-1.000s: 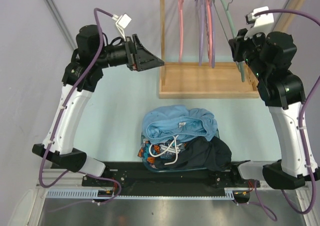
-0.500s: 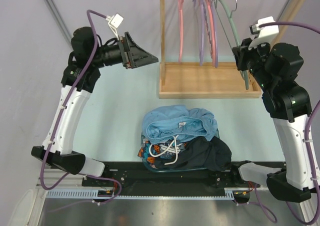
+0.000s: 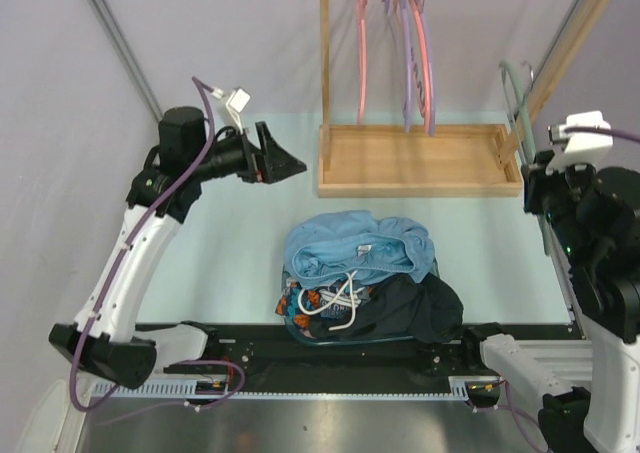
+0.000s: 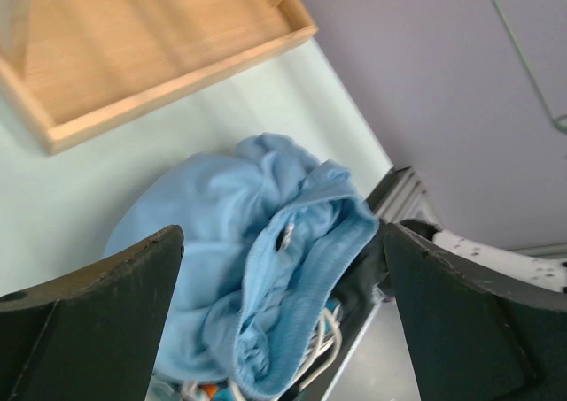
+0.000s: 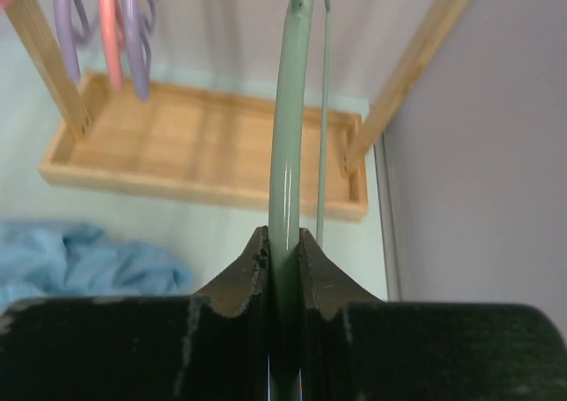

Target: Place the shorts on the hanger

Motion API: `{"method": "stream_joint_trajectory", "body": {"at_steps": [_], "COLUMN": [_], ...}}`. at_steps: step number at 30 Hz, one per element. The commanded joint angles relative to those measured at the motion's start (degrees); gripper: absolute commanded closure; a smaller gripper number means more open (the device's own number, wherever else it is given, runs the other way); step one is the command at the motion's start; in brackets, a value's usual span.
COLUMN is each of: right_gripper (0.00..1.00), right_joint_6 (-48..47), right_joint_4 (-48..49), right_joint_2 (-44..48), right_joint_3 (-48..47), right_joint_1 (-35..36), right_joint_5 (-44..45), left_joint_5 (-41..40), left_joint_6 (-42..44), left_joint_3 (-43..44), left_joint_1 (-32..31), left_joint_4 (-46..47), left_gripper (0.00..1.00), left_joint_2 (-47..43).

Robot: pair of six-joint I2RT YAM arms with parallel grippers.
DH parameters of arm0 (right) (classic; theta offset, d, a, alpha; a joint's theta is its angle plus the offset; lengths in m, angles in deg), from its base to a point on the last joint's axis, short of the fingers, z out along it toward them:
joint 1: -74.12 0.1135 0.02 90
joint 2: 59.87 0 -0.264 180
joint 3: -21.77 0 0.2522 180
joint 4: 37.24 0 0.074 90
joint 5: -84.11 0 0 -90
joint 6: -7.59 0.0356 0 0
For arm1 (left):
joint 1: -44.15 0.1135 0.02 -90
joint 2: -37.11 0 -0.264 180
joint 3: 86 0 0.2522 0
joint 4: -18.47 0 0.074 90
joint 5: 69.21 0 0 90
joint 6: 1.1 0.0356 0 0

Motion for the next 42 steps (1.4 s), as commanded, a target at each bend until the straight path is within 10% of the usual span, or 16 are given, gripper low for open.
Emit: {"method": "stream_joint_trajectory", "body": {"at_steps": [1, 14, 22, 33, 35, 42], "right_gripper": [1.00, 1.00, 1.00, 1.00, 1.00, 0.98], "right_joint_6": [-5.01, -19.86, -23.38, -19.78, -19.17, -17.85], "right_joint_4": [-15.53, -31.46, -31.37, -23.38, -21.63, -16.26], "right_joint_2": [2.24, 5.14, 2.86, -2.24, -1.98, -3.64], "right_joint_3": [1.48, 2.65, 2.72, 3.51, 4.91, 6.94], "right_joint_1": [-0.23, -0.14, 2.50, 7.76, 9.52, 14.44], "right_joint_5": [-3.52, -39.22, -59.14, -65.08, -64.11, -57.27], "left_joint_5": [-7.90, 3.67, 17.74, 11.61, 11.43, 12.13], "left_joint_6": [7.35, 31.74, 49.36, 63.52, 63.44, 58.17], "left_joint_3": [-6.01, -28.60, -27.56, -24.48, -24.92, -22.55], "left_joint_1": [0.42, 0.34, -0.36, -13.97, -15.48, -19.00], "left_joint_4": [-0.43, 10.56, 11.78, 8.00, 8.19, 5.72], "left_gripper": [0.00, 0.00, 0.00, 0.04, 0.11, 1.00], "left_joint_2": [-7.86, -29.49, -26.33, -19.21, -18.69, -15.96]}}
